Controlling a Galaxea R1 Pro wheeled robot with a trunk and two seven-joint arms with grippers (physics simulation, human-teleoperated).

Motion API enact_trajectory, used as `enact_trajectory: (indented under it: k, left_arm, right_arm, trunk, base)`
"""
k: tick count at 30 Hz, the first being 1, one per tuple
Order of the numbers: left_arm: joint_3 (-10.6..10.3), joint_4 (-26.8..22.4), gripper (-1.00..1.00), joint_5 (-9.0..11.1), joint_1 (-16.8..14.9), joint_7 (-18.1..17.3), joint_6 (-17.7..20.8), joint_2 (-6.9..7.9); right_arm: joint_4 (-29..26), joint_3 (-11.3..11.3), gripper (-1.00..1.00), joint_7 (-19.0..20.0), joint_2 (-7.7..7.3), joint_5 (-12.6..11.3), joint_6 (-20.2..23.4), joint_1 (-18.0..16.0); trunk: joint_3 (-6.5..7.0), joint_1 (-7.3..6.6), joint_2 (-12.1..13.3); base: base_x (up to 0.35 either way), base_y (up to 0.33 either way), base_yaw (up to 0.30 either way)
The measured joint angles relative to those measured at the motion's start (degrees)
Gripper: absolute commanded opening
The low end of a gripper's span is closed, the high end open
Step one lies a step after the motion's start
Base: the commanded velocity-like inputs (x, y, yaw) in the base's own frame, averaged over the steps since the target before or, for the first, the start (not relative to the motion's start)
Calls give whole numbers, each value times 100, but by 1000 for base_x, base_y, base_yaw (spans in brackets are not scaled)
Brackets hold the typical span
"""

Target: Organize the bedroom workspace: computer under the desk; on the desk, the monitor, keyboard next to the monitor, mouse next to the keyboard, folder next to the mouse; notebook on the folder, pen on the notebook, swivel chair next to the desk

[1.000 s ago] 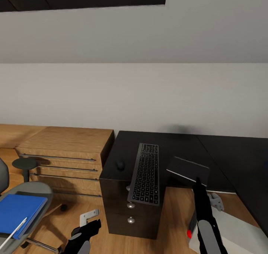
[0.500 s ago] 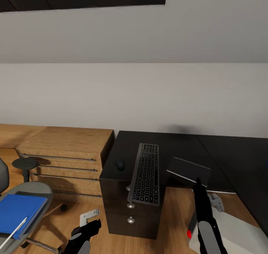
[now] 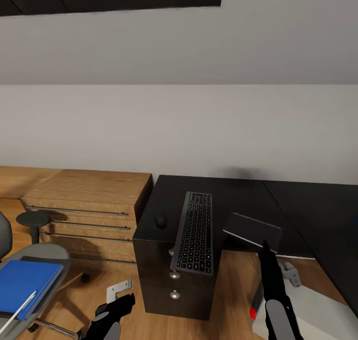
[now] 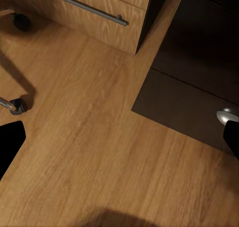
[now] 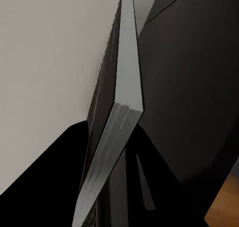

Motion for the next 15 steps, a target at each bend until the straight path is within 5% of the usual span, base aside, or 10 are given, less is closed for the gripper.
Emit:
enact_trajectory:
  k: [15]
  left_arm:
    - [8, 0, 100, 8, 0, 5, 0, 0]
  right_arm:
    - [2, 30, -100, 0, 0, -1, 7, 0]
  trunk:
    - [-126, 154, -281]
  base:
    - [0, 0, 0]
